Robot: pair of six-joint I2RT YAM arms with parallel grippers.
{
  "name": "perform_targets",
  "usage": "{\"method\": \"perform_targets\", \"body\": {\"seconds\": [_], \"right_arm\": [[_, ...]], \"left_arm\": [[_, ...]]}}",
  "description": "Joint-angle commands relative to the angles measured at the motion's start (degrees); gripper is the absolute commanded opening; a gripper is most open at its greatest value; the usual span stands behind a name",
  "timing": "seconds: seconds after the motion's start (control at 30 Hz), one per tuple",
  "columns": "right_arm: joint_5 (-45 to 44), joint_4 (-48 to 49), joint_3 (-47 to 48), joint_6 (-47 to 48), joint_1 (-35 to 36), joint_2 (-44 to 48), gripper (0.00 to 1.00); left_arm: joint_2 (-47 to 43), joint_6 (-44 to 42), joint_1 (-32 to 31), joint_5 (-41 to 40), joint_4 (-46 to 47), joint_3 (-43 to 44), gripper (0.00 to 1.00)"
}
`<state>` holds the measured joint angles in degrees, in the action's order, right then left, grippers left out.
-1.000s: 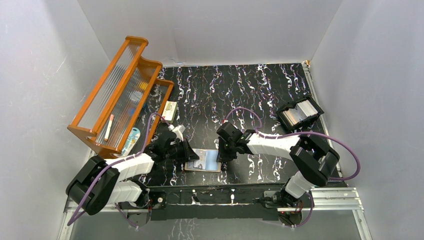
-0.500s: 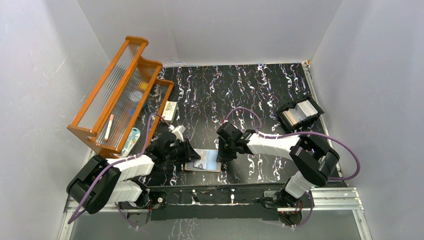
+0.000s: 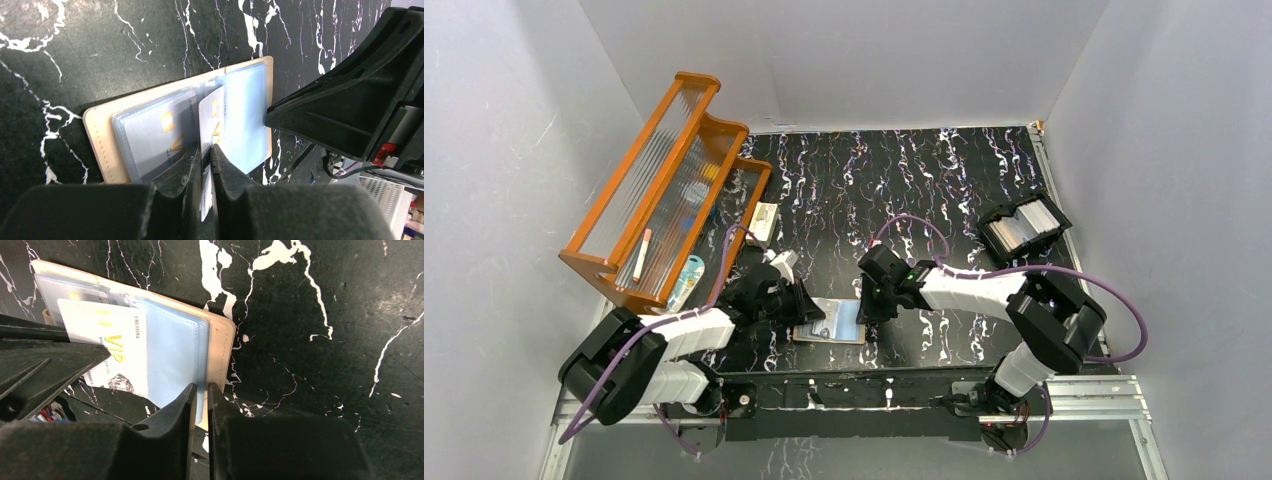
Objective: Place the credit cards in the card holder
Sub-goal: Insert the credit card into the card holder.
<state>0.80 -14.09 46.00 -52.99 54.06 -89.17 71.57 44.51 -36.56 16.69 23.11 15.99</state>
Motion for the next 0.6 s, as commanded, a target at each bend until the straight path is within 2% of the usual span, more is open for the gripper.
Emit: {"method": "perform_targets", "body": {"seconds": [0.0,0.17,0.3,0.43,0.57], "right_arm": [[-0.8,1.2,-0.7,-0.7,0.2,2.6,0.21],[0.5,3.3,-2.4,-1.9,0.2,1.4,0.21],[1.6,5.0,-3.2,-2.9,0.2,1.3,0.21],[1.2,4.1,-2.6,-2.7,0.2,2.8,0.21],[-2.0,4.1,-4.1,-1.7,0.2,6.6,0.21]], "left_arm": [[4.0,-4.4,-0.6,-5.9,-4.5,-0.2,0.08],[3.9,-1.9,-1.5,-6.6,-4.3,0.3,0.08],[1.2,3.7,-2.5,-7.4,-4.8,-0.4,0.22],[-1.7,4.5,-2.6,-7.3,-8.0,1.1,0.37],[-2.1,3.4,-2.6,-10.2,-17.3,5.6,0.40]]}}
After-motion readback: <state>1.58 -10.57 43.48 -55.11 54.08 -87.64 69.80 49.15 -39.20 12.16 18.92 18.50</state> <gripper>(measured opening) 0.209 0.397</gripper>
